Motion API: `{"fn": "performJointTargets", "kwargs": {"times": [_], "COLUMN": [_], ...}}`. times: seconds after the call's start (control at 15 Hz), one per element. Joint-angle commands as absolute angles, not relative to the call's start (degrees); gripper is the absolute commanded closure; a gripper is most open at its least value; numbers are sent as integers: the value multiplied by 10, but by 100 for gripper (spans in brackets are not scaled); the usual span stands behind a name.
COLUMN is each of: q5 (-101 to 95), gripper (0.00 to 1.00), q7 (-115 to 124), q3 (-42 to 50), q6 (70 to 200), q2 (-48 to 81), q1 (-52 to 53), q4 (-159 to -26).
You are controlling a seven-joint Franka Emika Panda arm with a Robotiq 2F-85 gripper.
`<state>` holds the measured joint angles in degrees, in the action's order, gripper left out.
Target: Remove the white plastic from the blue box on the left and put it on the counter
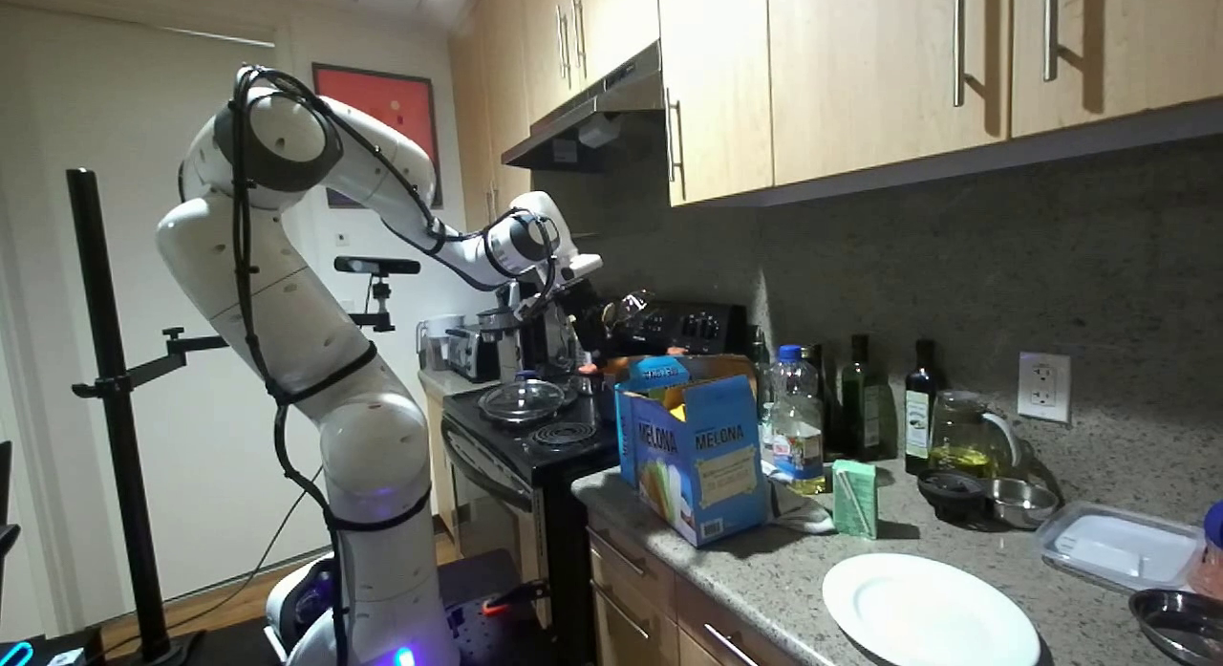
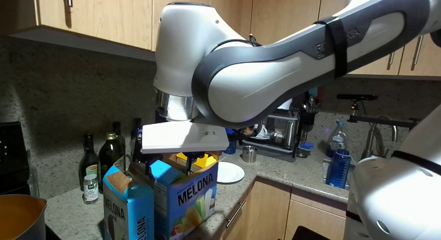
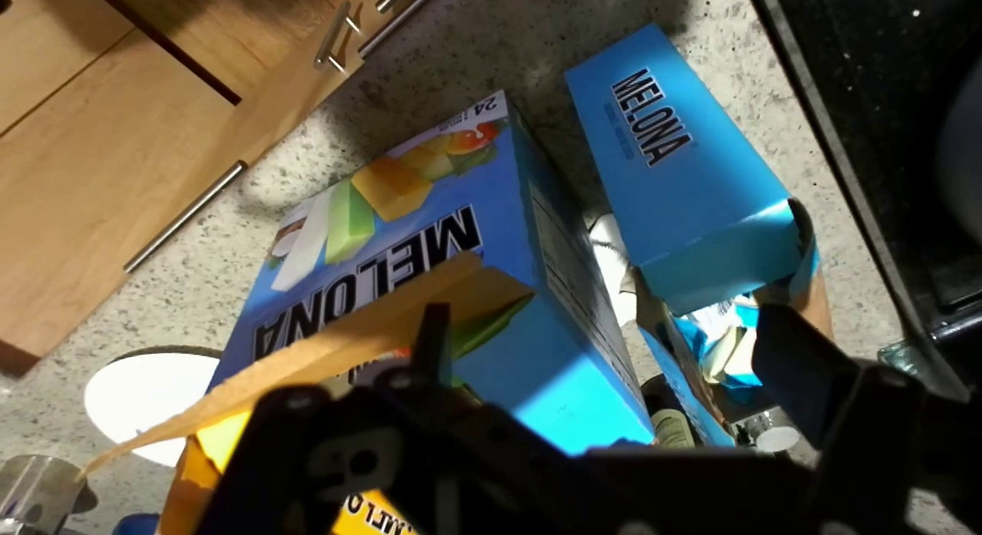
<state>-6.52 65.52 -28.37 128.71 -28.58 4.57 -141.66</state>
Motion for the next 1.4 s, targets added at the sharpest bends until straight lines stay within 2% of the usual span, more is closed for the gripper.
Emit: {"fn": "performJointTargets", "kwargs": {"times": [0.0, 0.73, 1.0, 1.33], "q5": [-80, -114, -166, -157], "gripper": [0, 0, 0, 0], "q7": [671, 937, 931, 936], "q3": [-273, -309, -283, -263], "q6": [1279, 1239, 1286, 1273], "q2": [-282, -161, -128, -136], "q1": [57, 46, 69, 88], "q4": [-1416, -1293, -1280, -1294]}}
